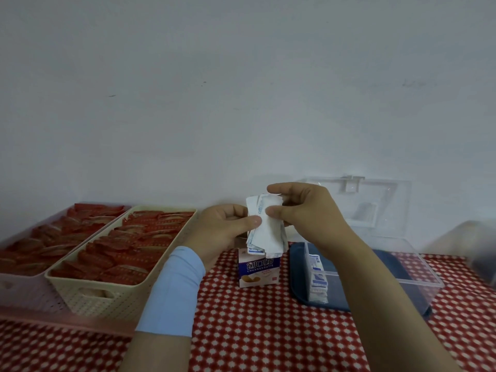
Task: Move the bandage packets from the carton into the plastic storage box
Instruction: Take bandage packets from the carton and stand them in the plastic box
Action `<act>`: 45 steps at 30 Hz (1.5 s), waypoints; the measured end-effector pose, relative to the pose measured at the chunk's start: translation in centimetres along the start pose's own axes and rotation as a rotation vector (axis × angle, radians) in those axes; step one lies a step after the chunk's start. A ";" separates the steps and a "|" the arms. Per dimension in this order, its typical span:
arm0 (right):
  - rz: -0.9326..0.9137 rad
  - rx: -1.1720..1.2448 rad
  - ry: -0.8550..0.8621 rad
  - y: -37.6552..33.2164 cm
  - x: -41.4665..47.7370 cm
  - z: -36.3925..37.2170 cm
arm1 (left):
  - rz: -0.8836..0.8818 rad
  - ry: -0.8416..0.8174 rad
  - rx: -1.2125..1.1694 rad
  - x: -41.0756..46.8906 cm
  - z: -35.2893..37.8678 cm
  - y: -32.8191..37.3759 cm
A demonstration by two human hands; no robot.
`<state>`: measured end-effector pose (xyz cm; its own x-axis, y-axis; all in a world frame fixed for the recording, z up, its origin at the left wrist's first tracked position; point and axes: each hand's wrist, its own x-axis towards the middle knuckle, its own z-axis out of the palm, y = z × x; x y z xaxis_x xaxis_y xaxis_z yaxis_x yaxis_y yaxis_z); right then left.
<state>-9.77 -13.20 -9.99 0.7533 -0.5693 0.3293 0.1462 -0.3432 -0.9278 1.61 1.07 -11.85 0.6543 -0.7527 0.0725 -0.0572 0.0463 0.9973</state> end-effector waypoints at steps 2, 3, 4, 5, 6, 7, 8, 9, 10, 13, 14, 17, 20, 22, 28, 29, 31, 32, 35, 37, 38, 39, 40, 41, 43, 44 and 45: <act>0.053 0.086 0.005 0.2 0.0 0.2 | 0.020 0.022 0.021 0.0 -0.1 0.0; 0.089 0.139 -0.011 0.3 -0.1 0.2 | 0.030 0.037 0.020 0.0 -0.1 0.1; 0.124 0.182 -0.041 0.4 -0.1 0.3 | 0.039 0.054 0.010 0.0 0.0 0.0; 0.153 0.207 -0.071 0.5 -0.2 0.3 | 0.043 0.068 -0.005 0.0 0.1 0.0; 0.174 0.226 -0.095 0.7 -0.3 0.3 | 0.042 0.081 -0.021 0.1 0.3 -0.1; 0.195 0.245 -0.111 0.9 -0.3 0.3 | 0.034 0.092 -0.040 0.1 0.4 -0.2; 0.215 0.255 -0.127 0.9 -0.2 0.2 | 0.025 0.100 -0.062 0.2 0.4 -0.2; 0.231 0.248 -0.147 0.8 -0.3 0.2 | 0.014 0.104 -0.091 0.3 0.4 -0.3; 0.241 0.232 -0.157 0.8 -0.2 0.0 | 0.007 0.103 -0.122 0.3 0.3 -0.4; 0.265 0.204 -0.098 1.0 -0.1 -0.3 | 0.000 0.105 -0.148 0.4 -0.1 -0.5; 0.259 0.194 -0.050 1.1 0.0 -0.3 | 0.004 0.124 -0.138 0.5 -0.3 -0.5; 0.156 0.071 0.167 1.0 0.3 -0.1 | 0.033 0.277 -0.140 0.6 -1.1 -0.4; -0.034 -0.145 0.311 0.2 0.7 0.3 | 0.090 0.427 -0.150 0.4 -2.0 0.1; -0.095 -0.230 0.237 -0.4 0.8 1.1 | 0.114 0.493 -0.192 0.1 -2.6 0.5; -0.081 -0.631 -0.045 0.1 2.7 4.0 | 0.142 0.522 -0.171 -0.1 -3.3 0.6; -0.075 -0.717 -0.098 0.2 3.0 4.2 | 0.143 0.514 -0.153 -0.1 -3.1 0.6; -0.022 -0.880 -0.198 0.7 3.8 4.4 | 0.143 0.494 -0.108 0.1 -2.7 0.4; 0.007 -0.947 -0.233 1.0 4.1 4.4 | 0.142 0.484 -0.091 0.2 -2.6 0.3; -0.004 -1.108 -0.263 1.7 4.5 4.3 | 0.128 0.451 -0.063 0.6 -2.2 0.0; -0.097 -1.144 -0.198 1.9 4.4 3.9 | 0.124 0.433 -0.052 0.7 -2.0 0.0; -0.162 -1.128 -0.160 2.0 4.2 3.8 | 0.126 0.435 -0.043 0.7 -1.9 0.0; -0.230 -1.108 -0.138 2.0 3.9 3.7 | 0.130 0.443 -0.035 0.7 -1.9 0.0; -0.278 -1.096 -0.146 2.1 3.6 3.6 | 0.135 0.455 -0.029 0.7 -1.9 0.0; -0.292 -1.097 -0.187 2.1 3.3 3.6 | 0.137 0.471 -0.027 0.7 -1.9 0.0; -0.232 -1.104 -0.290 2.2 2.8 3.5 | 0.138 0.497 -0.031 0.6 -2.0 0.0; -0.202 -1.071 -0.302 2.4 2.7 3.3 | 0.138 0.499 -0.042 0.6 -2.0 0.1; -0.184 -1.000 -0.273 2.3 2.6 3.1 | 0.133 0.494 -0.054 0.6 -2.0 0.1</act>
<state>-5.50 -13.13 -11.82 0.9102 -0.3008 0.2848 -0.2289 -0.9382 -0.2597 3.47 1.90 -11.71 0.9228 -0.3389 0.1830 -0.1335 0.1643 0.9773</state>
